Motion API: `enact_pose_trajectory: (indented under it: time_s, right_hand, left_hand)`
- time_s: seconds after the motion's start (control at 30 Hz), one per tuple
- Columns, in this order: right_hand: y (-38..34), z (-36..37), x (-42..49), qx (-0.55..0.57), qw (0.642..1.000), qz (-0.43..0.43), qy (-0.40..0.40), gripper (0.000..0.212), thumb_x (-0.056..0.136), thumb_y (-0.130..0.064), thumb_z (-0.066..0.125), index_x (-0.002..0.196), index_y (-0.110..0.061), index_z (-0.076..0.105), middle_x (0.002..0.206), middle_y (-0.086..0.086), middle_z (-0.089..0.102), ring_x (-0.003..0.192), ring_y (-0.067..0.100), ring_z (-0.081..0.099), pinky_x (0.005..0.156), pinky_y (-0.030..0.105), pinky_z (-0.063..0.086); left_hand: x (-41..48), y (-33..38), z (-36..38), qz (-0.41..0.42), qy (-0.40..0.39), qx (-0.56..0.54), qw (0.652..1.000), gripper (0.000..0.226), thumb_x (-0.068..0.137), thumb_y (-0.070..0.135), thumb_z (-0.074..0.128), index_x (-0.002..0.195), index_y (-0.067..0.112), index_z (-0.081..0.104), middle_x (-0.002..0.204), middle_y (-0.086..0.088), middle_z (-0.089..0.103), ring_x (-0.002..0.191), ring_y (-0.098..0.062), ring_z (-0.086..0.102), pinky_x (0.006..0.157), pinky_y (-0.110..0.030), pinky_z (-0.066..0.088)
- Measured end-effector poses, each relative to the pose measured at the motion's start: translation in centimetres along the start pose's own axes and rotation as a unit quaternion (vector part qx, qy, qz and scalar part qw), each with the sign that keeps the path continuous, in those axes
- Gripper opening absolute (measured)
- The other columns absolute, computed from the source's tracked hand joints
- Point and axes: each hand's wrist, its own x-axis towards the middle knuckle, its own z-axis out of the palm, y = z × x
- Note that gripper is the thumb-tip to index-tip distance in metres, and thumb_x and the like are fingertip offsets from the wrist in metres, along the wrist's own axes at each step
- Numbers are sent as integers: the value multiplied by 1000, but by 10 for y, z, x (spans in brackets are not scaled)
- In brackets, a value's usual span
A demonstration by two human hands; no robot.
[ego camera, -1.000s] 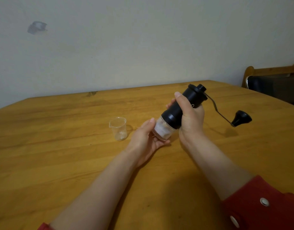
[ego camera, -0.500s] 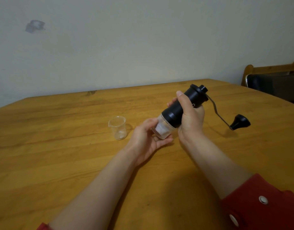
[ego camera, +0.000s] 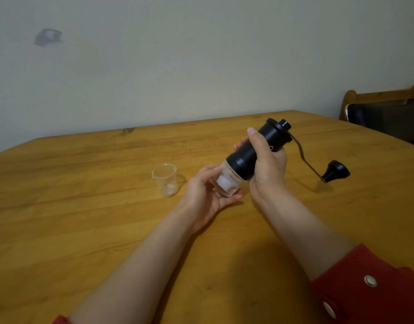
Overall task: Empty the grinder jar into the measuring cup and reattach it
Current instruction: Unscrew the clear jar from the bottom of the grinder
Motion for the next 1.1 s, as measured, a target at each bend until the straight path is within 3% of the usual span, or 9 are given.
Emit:
enact_pose_trajectory:
  time_s: [0.13, 0.2, 0.27, 0.43, 0.57, 0.8, 0.9, 1.0, 1.1]
  right_hand:
    - [0, 1, 0, 0, 1000, -3, 0, 22, 82, -22, 77, 95, -13, 62, 73, 0, 70, 76, 20, 70, 73, 35, 59]
    - [0, 2, 0, -2, 1000, -7, -1, 20, 82, -21, 76, 93, -12, 62, 71, -1, 70, 74, 19, 70, 70, 33, 58]
    - [-1, 2, 0, -1, 1000, -9, -1, 19, 83, -20, 76, 93, -13, 61, 69, -2, 70, 73, 18, 70, 68, 32, 58]
    - [-1, 1, -1, 1, 1000, 0, 6, 23, 83, -20, 76, 98, -12, 61, 73, -2, 70, 75, 18, 70, 71, 33, 58]
    - [-1, 0, -1, 5, 1000, 5, 10, 28, 82, -22, 76, 103, -11, 61, 76, -1, 70, 78, 20, 70, 76, 35, 59]
    - [0, 3, 0, 4, 1000, -3, -3, 21, 82, -22, 76, 93, -14, 62, 70, -2, 69, 73, 18, 70, 69, 32, 58]
    - [0, 2, 0, 3, 1000, -2, 3, 21, 81, -23, 77, 94, -14, 62, 71, -2, 70, 73, 17, 71, 68, 31, 58]
    - [0, 1, 0, 2, 1000, 0, 12, 26, 81, -22, 77, 100, -13, 62, 73, -2, 71, 76, 18, 71, 71, 33, 58]
    - [-1, 0, 0, 0, 1000, 5, 11, 28, 82, -22, 77, 102, -12, 61, 75, -2, 70, 78, 19, 71, 73, 35, 59]
  left_hand:
    - [-1, 0, 3, -2, -1, 36, 999, 48, 103, 33, 38, 137, -1, 43, 98, -22, 61, 68, -27, 61, 58, -31, 56]
    - [0, -1, 4, -5, -2, 55, 998, 55, 103, 40, 33, 136, -2, 45, 94, -19, 61, 66, -24, 59, 57, -30, 54]
    - [0, -2, 5, -11, 2, 62, 998, 56, 103, 44, 34, 135, 0, 47, 102, -22, 63, 71, -26, 62, 61, -31, 58]
    - [-2, 0, 3, -9, 16, 23, 1000, 46, 97, 36, 48, 130, 5, 54, 131, -23, 60, 106, -33, 65, 83, -42, 60]
    - [-1, 1, 2, 18, 24, 30, 999, 41, 98, 21, 47, 134, 3, 45, 124, -26, 54, 88, -30, 65, 71, -37, 60]
    - [0, -2, 3, -3, 2, 81, 997, 64, 102, 50, 29, 126, -3, 55, 83, -14, 65, 66, -22, 60, 59, -29, 56]
    - [-1, -1, 4, -20, 3, 60, 998, 60, 101, 51, 33, 124, 2, 59, 101, -23, 67, 79, -29, 66, 67, -33, 60]
    - [-3, 0, 4, -3, 6, 41, 999, 47, 98, 33, 47, 132, 2, 52, 126, -29, 58, 98, -33, 64, 75, -39, 62]
    - [-2, -1, 1, 16, 23, 53, 998, 41, 96, 23, 51, 131, 2, 48, 119, -23, 57, 95, -31, 64, 72, -37, 61]
